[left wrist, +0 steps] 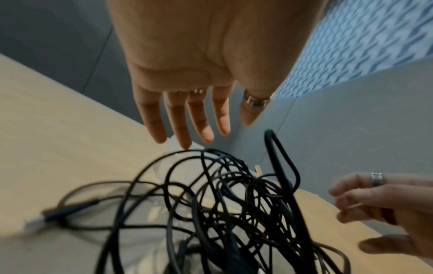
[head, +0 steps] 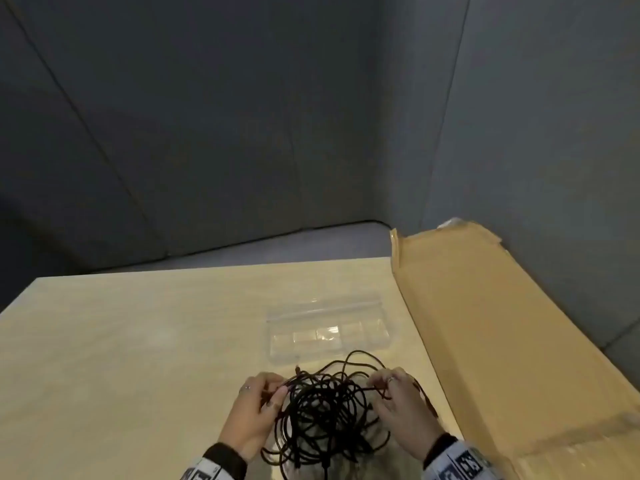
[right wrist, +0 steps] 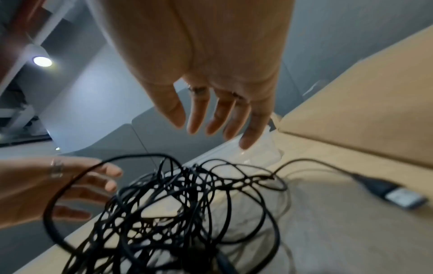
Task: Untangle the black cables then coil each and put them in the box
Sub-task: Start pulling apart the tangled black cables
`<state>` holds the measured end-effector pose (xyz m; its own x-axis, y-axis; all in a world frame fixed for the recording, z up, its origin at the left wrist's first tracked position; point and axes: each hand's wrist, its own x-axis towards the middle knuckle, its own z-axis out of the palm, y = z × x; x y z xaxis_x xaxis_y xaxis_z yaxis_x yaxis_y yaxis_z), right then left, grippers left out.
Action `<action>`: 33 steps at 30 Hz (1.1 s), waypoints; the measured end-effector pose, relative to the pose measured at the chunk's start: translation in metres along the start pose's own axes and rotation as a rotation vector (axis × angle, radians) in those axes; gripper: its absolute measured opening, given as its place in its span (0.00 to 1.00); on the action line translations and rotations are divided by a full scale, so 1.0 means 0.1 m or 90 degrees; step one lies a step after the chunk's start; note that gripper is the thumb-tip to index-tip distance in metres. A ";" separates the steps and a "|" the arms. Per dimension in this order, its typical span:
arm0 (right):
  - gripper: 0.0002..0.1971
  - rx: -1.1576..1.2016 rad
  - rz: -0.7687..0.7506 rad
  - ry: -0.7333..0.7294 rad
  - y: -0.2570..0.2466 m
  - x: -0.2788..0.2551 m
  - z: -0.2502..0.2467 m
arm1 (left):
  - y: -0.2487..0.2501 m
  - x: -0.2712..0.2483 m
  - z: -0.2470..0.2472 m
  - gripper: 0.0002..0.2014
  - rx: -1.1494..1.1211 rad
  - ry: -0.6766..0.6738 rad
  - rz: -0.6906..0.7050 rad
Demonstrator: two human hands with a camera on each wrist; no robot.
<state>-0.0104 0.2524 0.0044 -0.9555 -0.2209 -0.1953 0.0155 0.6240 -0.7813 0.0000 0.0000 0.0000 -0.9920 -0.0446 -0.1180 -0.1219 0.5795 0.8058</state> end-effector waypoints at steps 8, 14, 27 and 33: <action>0.32 -0.003 0.062 -0.057 0.10 0.19 0.27 | -0.01 0.07 0.23 0.44 -0.105 -0.060 -0.032; 0.34 -0.046 0.044 -0.095 0.15 0.26 0.44 | -0.22 0.16 0.28 0.45 -0.013 -0.171 -0.034; 0.19 0.124 0.085 0.178 0.40 0.20 0.23 | -0.62 0.07 0.16 0.09 -0.230 -0.119 -0.032; 0.13 0.142 0.177 0.010 0.40 0.38 0.17 | -0.50 0.03 0.07 0.13 -0.374 -0.124 -0.035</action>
<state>-0.0408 0.2556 -0.0443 -0.9103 -0.0529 -0.4106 0.3376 0.4791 -0.8102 0.0035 -0.0231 -0.0447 -0.9663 0.1203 -0.2274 -0.2249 0.0340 0.9738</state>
